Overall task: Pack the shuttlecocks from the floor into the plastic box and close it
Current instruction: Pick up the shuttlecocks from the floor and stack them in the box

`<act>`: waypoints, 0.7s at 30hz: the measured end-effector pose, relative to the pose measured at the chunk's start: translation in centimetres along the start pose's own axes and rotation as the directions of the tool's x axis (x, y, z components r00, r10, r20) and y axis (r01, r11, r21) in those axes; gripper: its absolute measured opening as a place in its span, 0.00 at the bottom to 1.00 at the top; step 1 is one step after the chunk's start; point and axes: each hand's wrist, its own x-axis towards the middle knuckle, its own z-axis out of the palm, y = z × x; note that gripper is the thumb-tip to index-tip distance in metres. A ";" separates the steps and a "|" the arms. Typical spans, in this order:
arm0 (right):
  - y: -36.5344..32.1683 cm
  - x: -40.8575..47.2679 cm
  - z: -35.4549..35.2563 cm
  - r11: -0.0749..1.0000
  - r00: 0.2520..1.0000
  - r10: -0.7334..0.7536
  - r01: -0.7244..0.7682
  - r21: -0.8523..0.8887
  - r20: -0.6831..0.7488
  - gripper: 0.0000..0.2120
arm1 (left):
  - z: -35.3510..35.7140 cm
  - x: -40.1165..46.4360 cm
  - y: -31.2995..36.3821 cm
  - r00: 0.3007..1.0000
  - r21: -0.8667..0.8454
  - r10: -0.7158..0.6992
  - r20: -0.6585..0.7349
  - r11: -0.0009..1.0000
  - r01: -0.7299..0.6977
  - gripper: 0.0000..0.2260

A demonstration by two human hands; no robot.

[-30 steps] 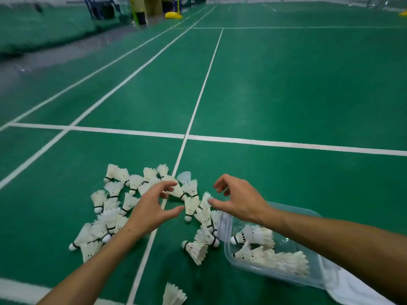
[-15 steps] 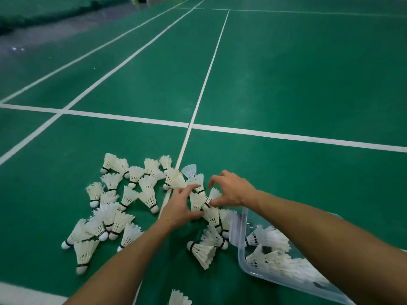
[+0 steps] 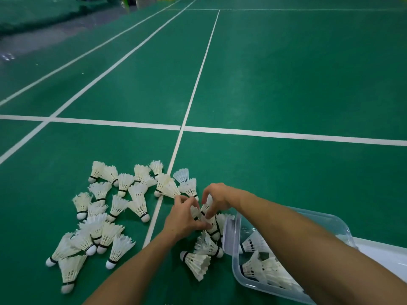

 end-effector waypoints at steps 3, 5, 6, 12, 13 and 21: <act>0.1 0.3 -0.1 1.000 0.999 0.003 -0.004 0.014 0.049 0.16 | 0.2 0.3 0.2 1.000 -0.056 0.004 0.025 0.998 -0.002 0.27; -0.1 0.3 -0.1 1.000 0.996 -0.009 0.008 0.014 0.090 0.11 | 0.2 0.4 0.1 1.000 -0.093 0.001 0.013 0.996 0.001 0.25; -0.2 0.2 0.0 1.000 0.994 -0.018 0.017 0.009 0.104 0.11 | 0.2 0.4 0.0 1.000 -0.112 0.000 -0.005 0.994 0.000 0.24; -0.9 -0.8 -1.1 0.996 0.996 -0.083 0.082 0.033 0.023 0.06 | -1.5 -1.1 0.4 0.986 -0.271 0.022 -0.162 0.960 -0.066 0.24; -1.0 -1.3 -1.8 0.994 0.995 -0.100 0.101 0.048 -0.023 0.06 | -2.3 -1.5 0.6 0.982 -0.306 0.029 -0.187 0.948 -0.086 0.24; -0.5 -12.5 -6.6 0.932 0.900 -0.043 0.193 0.308 -0.434 0.05 | -8.7 -4.9 6.4 0.918 -0.210 0.193 -0.346 0.938 -0.277 0.32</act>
